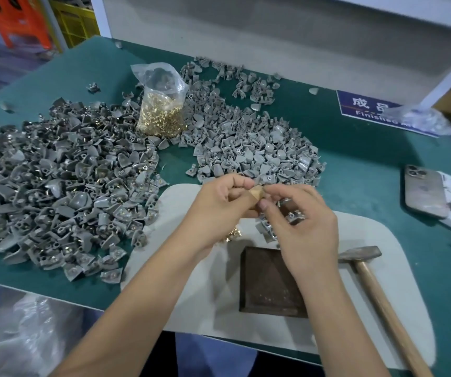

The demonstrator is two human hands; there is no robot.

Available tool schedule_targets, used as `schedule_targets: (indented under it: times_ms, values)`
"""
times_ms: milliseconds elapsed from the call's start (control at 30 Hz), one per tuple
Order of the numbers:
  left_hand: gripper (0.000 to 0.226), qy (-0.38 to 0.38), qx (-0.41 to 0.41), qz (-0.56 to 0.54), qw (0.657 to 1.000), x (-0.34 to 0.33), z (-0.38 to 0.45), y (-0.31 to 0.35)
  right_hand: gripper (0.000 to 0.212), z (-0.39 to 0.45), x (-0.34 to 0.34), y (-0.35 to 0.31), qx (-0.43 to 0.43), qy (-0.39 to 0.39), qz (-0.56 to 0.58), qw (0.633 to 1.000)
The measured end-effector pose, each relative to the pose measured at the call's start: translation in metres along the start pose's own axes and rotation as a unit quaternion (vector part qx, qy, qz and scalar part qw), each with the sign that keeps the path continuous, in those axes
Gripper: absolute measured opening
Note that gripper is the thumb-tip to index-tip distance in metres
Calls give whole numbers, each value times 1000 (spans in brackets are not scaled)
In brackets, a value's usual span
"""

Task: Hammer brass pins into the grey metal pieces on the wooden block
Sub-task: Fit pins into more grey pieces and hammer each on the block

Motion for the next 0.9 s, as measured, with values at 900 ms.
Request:
schedule_targets:
  times_ms: [900]
  values:
    - [18, 16, -79, 152, 985, 2, -59, 14, 13, -6, 18, -13, -35, 51, 24, 998]
Point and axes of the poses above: each hand's wrist, its own z-axis towards the middle knuckle, its own x-axis out of the back of the hand, y = z × x, the point moved 10 cm from there along z, towards the middle knuckle
